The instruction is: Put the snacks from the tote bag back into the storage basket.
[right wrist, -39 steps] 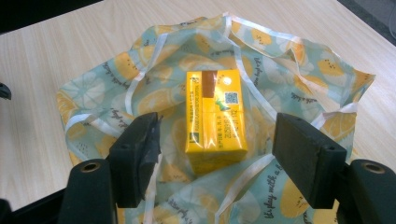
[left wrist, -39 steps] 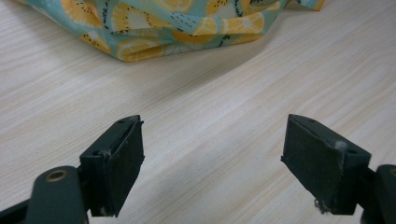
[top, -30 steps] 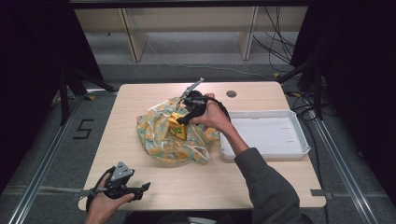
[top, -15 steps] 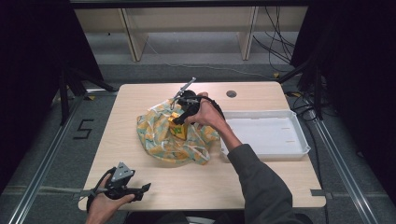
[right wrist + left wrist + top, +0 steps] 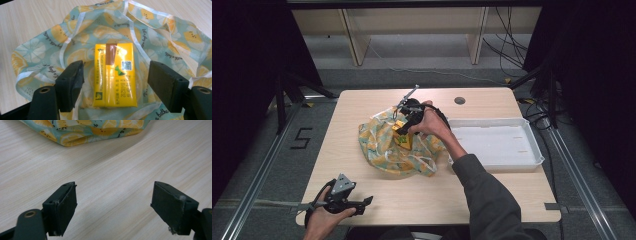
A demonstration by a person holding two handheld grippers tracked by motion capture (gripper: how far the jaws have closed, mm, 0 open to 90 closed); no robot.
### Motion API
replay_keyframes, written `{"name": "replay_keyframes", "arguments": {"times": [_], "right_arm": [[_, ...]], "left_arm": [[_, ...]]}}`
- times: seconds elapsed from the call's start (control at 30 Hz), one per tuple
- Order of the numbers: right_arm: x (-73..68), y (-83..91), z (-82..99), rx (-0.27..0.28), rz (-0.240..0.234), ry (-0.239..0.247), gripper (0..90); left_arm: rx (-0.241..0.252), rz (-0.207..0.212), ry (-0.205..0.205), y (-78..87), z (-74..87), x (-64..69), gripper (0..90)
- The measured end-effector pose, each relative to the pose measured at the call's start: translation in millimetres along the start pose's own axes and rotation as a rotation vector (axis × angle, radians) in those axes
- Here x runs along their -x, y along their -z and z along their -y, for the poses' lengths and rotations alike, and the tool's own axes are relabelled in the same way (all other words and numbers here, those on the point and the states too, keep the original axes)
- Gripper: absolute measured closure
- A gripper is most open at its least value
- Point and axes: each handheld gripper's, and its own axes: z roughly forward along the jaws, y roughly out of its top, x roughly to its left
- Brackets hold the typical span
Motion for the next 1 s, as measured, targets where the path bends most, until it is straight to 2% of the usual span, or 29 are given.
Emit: {"name": "replay_keyframes", "arguments": {"times": [0.17,0.23,0.27,0.33,0.43,0.6,0.63,0.73,0.77,0.87,1.0], "right_arm": [[-2.2,5.7,0.6,0.008,0.010,0.001,29.0],[-3.3,11.5,2.6,0.015,0.012,-0.012,29.0],[-3.5,14.3,3.9,0.020,0.018,-0.018,29.0],[-3.0,16.4,5.5,0.025,0.020,-0.018,29.0],[-0.7,19.3,10.8,0.024,0.019,-0.029,29.0],[-0.8,13.0,11.8,0.013,0.010,-0.033,29.1],[-0.5,7.8,10.6,0.010,0.006,-0.015,29.3],[-1.4,2.9,8.9,0.002,0.003,-0.014,29.4],[-1.9,-1.0,7.0,-0.013,0.000,-0.015,29.8],[-1.0,-5.0,5.5,-0.022,0.001,-0.011,30.4],[0.3,-10.3,3.9,-0.038,-0.004,-0.007,33.0]], "left_arm": [[0.004,0.001,0.006,-0.3,0.2,0.2,19.8],[0.030,-0.002,0.029,-2.5,0.7,2.6,19.8],[0.015,0.005,0.029,-2.0,0.2,2.3,19.8],[0.024,0.002,0.030,-2.7,0.4,2.8,19.8],[-0.006,0.001,0.004,-1.4,0.2,1.3,19.8],[-0.011,0.002,0.002,-1.7,0.2,1.2,19.8],[-0.009,0.003,0.005,-1.6,0.2,1.2,19.8],[-0.005,0.002,0.004,-1.3,0.2,1.0,19.8],[0.000,0.001,0.026,-1.8,0.6,2.2,19.8],[0.003,0.002,0.005,-1.5,0.6,1.3,19.8],[0.002,0.006,0.030,-2.6,0.7,2.9,19.8]]}}
